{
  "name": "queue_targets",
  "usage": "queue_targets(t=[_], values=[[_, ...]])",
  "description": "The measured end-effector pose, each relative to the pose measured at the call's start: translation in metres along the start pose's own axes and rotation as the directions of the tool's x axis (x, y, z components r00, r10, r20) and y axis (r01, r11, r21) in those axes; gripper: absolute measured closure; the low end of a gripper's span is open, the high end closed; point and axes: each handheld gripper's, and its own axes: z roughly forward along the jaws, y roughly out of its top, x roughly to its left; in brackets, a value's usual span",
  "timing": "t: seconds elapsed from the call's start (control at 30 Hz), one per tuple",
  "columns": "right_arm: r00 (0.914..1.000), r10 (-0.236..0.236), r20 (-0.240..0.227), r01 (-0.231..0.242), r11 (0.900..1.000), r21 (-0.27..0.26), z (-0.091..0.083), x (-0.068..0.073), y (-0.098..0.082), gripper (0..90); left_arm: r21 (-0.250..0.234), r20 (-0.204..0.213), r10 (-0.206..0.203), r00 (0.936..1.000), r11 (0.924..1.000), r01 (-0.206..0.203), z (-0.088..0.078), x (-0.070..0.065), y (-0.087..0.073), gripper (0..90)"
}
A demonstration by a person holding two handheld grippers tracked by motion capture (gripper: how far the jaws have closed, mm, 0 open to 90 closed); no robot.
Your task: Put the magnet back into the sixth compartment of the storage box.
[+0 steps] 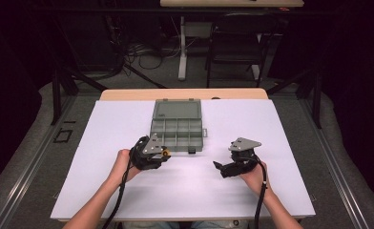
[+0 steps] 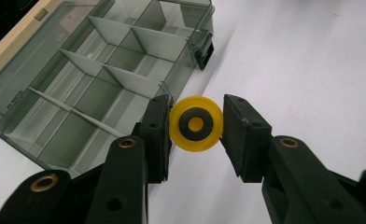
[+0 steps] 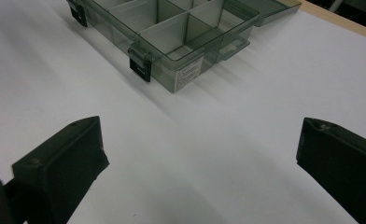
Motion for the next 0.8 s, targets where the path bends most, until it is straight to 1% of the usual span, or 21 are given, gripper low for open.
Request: queue_targets(t=[0.13, 0.27, 0.8], values=[[1.0000, -0.002, -0.002, 0.002, 1.000, 0.003, 0.001, 0.000, 0.000, 0.5, -0.003, 0.001, -0.009, 1.0000, 1.0000, 0.009, 0.003, 0.002, 0.000, 62.9], [1.0000, 0.001, -0.001, -0.001, 1.000, 0.003, 0.000, -0.001, 0.000, 0.5, -0.001, -0.002, -0.008, 1.0000, 1.0000, 0.008, 0.005, 0.004, 0.001, 62.9], [1.0000, 0.000, -0.001, 0.000, 1.000, 0.002, 0.000, -0.001, 0.000, 0.5, -0.011, -0.015, -0.031, 0.9994, 0.9995, 0.030, 0.009, 0.015, 0.004, 62.9]])
